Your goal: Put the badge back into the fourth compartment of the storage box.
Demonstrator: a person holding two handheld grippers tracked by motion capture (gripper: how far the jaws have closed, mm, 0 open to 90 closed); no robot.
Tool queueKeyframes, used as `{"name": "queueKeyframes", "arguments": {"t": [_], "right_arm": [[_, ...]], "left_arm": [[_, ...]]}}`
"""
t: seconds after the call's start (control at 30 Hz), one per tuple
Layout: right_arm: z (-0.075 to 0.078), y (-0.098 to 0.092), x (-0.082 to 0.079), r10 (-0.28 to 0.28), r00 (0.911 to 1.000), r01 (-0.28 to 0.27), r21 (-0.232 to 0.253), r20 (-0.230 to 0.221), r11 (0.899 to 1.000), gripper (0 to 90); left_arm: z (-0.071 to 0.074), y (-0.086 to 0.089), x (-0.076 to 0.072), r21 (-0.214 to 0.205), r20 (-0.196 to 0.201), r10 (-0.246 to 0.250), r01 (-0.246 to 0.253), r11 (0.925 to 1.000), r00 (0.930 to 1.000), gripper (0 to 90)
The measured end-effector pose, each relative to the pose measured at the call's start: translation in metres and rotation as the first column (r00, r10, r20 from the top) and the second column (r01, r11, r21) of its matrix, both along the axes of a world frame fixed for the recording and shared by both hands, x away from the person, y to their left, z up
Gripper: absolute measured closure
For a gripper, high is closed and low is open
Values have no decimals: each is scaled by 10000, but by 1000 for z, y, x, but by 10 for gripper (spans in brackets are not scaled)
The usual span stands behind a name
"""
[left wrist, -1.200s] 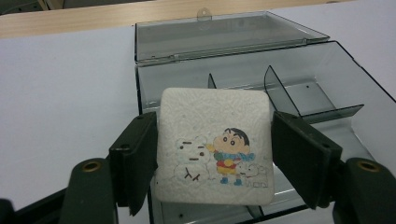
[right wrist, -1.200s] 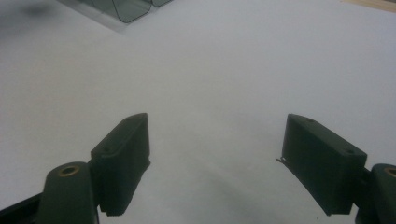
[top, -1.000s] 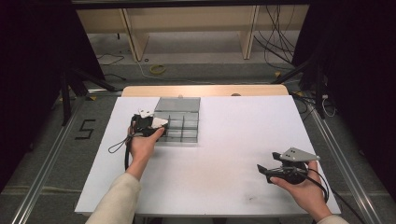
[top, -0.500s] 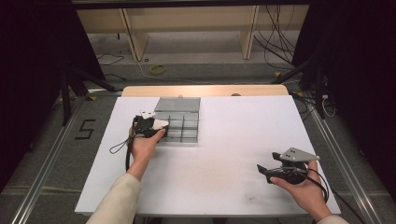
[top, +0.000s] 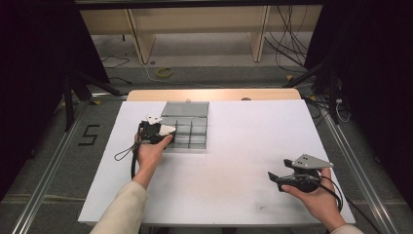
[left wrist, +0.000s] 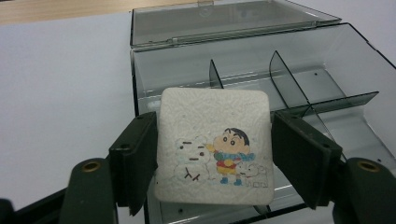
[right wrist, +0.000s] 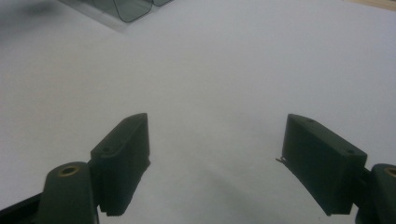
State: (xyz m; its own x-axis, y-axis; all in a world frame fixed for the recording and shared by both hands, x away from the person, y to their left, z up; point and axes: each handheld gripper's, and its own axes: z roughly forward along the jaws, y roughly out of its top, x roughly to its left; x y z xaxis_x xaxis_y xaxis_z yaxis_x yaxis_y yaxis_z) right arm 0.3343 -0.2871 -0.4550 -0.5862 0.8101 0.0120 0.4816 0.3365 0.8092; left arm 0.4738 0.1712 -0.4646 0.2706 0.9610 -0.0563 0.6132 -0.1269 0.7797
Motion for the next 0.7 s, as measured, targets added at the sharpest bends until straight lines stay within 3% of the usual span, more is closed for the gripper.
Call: {"name": "queueKeyframes", "arguments": {"t": [0.7], "right_arm": [[0,0,0,2,10000,-2,-19,5,10000,240]], "left_arm": [[-3,-2,1,49,-190,-101,102,9999,9998,328]]}}
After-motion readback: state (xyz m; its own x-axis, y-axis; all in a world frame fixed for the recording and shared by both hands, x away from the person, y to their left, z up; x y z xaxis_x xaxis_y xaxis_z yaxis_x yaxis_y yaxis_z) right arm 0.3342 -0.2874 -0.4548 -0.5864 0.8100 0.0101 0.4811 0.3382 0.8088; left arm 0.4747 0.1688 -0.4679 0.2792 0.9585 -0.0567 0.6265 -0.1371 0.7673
